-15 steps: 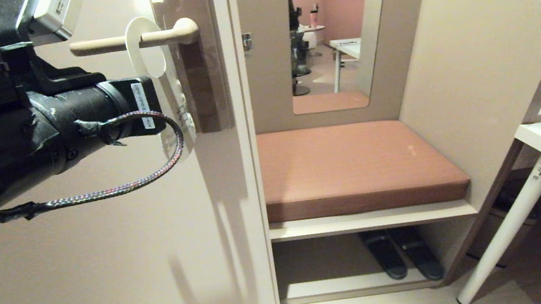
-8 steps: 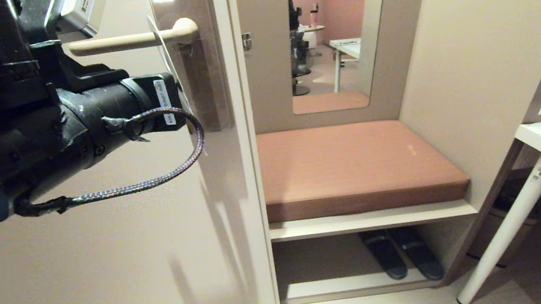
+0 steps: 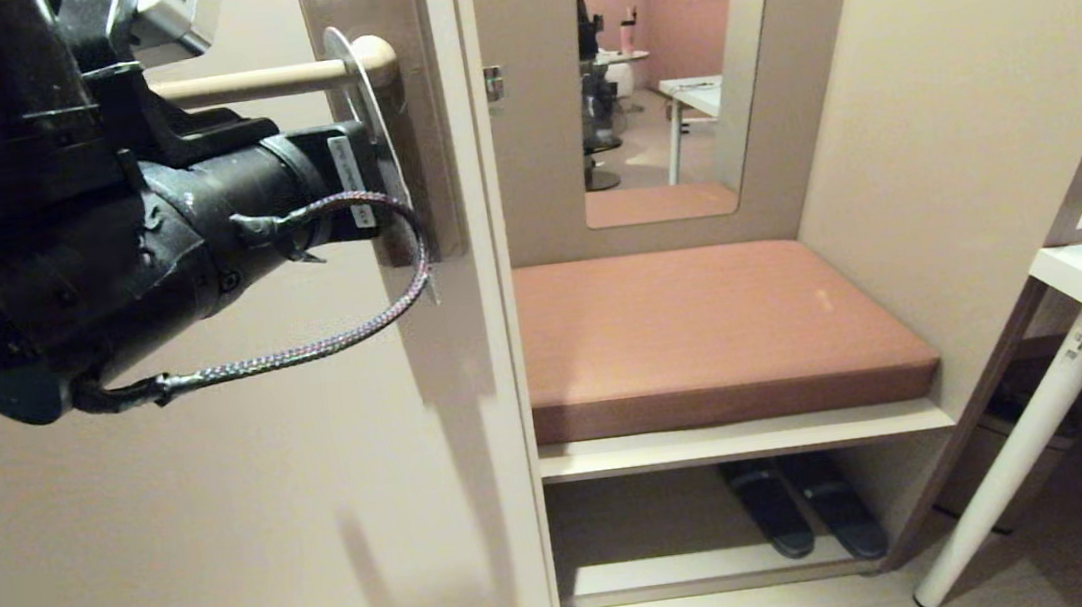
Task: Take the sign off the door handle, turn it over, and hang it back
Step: Hang the sign back with the other side facing out
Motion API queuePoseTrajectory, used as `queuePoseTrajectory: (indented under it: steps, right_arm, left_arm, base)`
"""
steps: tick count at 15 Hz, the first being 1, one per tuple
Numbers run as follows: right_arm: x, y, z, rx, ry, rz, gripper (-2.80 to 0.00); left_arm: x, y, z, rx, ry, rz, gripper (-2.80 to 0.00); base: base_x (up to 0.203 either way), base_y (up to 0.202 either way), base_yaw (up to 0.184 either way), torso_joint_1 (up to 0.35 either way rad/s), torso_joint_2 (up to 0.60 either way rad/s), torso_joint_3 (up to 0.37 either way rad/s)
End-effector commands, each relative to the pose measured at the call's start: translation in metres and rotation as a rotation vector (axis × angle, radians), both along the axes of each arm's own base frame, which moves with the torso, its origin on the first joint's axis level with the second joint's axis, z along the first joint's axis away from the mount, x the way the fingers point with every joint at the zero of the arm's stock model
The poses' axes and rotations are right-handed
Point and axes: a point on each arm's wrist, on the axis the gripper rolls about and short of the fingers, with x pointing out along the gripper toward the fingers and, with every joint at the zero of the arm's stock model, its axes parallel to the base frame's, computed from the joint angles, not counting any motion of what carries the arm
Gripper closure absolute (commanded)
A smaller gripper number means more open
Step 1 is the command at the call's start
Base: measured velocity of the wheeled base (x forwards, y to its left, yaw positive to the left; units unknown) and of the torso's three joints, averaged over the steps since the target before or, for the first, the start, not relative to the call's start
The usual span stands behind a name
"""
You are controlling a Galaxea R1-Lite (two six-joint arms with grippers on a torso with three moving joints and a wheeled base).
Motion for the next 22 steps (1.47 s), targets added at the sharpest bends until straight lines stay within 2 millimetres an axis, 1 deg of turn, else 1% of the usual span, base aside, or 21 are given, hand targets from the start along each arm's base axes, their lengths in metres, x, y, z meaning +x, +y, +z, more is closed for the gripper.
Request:
queuePoseTrajectory:
  steps: [1, 5, 15, 22]
  right_arm:
    - [0.0000, 0.0000, 0.0000, 0.000, 0.000, 0.000, 0.00]
    - [0.0000, 0.0000, 0.0000, 0.000, 0.000, 0.000, 0.00]
    - [0.0000, 0.0000, 0.0000, 0.000, 0.000, 0.000, 0.00]
    - [0.0000, 0.0000, 0.0000, 0.000, 0.000, 0.000, 0.00]
  left_arm:
    - [0.0049, -0.0051, -0.0048, 0.007, 0.007, 0.000, 0.00]
    - [0.0069, -0.0097, -0.0079, 0.011, 0.011, -0.008, 0.00]
    - [0.0125, -0.0140, -0.0137, 0.027, 0.026, -0.005, 0.00]
    - [0.0119, -0.0140, -0.0129, 0.019, 0.012, -0.002, 0.00]
  base:
    - [0.000, 0.000, 0.000, 0.000, 0.00, 0.000]
    - [0.000, 0.000, 0.000, 0.000, 0.00, 0.000]
    - [0.000, 0.000, 0.000, 0.000, 0.00, 0.000]
    - [0.000, 0.000, 0.000, 0.000, 0.00, 0.000]
